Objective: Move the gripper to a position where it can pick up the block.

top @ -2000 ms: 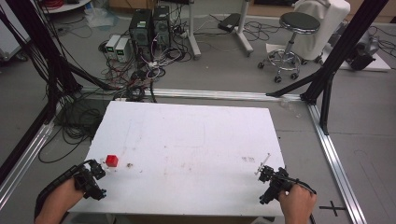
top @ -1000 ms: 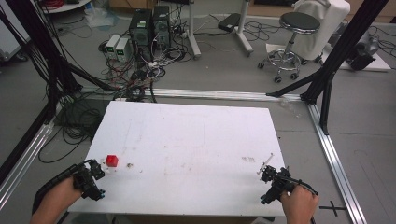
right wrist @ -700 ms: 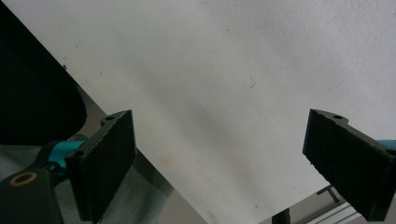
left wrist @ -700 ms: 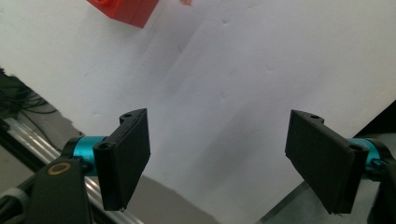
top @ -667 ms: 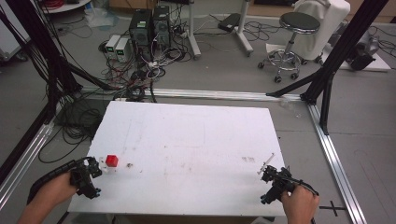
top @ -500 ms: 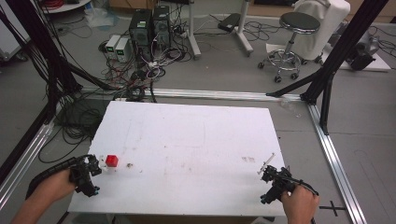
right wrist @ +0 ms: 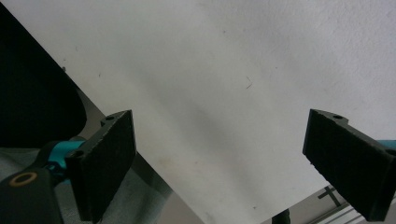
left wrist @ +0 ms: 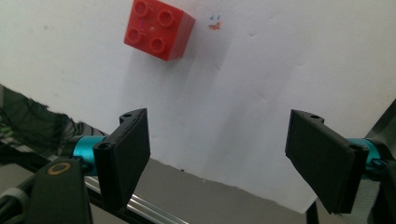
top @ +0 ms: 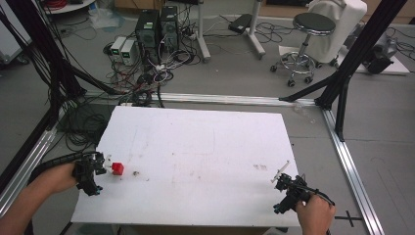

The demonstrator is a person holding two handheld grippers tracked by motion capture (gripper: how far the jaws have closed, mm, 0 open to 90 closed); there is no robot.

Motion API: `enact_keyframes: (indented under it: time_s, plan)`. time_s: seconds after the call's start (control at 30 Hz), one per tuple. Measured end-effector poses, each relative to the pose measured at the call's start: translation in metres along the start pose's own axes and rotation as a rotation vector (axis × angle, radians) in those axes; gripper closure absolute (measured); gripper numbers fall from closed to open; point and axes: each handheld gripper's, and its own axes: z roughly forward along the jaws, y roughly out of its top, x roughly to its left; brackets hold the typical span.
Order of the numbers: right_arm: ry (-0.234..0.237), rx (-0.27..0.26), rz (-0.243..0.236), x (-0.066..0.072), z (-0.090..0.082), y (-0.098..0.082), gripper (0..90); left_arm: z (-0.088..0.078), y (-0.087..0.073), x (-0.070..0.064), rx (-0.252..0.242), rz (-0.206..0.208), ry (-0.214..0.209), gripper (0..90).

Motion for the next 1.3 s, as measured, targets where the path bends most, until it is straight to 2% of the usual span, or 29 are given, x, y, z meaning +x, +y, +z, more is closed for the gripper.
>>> enact_keyframes:
  time_s: [0.07,0.1,0.13,0.2,0.4,0.53,0.67,0.87,0.93,1.03,1.3]
  plan:
    - [0.001,-0.004,0.003,0.0,0.0,0.0,8.9,-0.001,0.001,0.005,0.001,0.042,0.005,22.3]
    - [0.0,0.0,-0.001,0.0,0.0,0.0,8.9,-0.001,0.001,0.005,0.001,0.042,0.005,22.4]
    - [-0.003,0.003,-0.005,0.0,0.0,0.0,8.9,-0.001,0.001,0.009,-0.004,0.081,0.01,22.4]
    - [-0.001,0.005,-0.008,0.0,0.001,0.001,8.9,-0.002,0.002,0.013,-0.01,0.121,0.017,22.4]
    - [0.0,0.01,-0.008,0.0,0.002,0.001,8.9,0.0,0.007,0.026,-0.005,0.187,0.034,22.3]
    - [-0.003,0.009,-0.006,-0.001,0.002,0.0,8.9,0.001,0.011,0.033,-0.011,0.245,0.029,22.3]
    - [-0.003,0.002,0.01,0.0,0.001,0.0,8.9,0.002,0.016,0.039,-0.017,0.306,0.004,22.3]
    - [-0.005,0.002,0.0,-0.001,0.001,0.0,8.9,0.006,0.024,0.047,-0.013,0.332,-0.015,22.3]
    - [-0.002,0.003,-0.001,-0.001,0.001,-0.001,8.9,0.009,0.026,0.049,-0.022,0.311,-0.028,22.3]
    - [-0.001,-0.001,0.008,-0.001,0.001,-0.001,8.9,0.013,0.03,0.051,-0.023,0.317,-0.033,22.3]
    - [-0.001,0.011,-0.016,0.0,0.004,0.002,8.9,0.026,0.039,0.052,-0.005,0.354,-0.052,22.3]
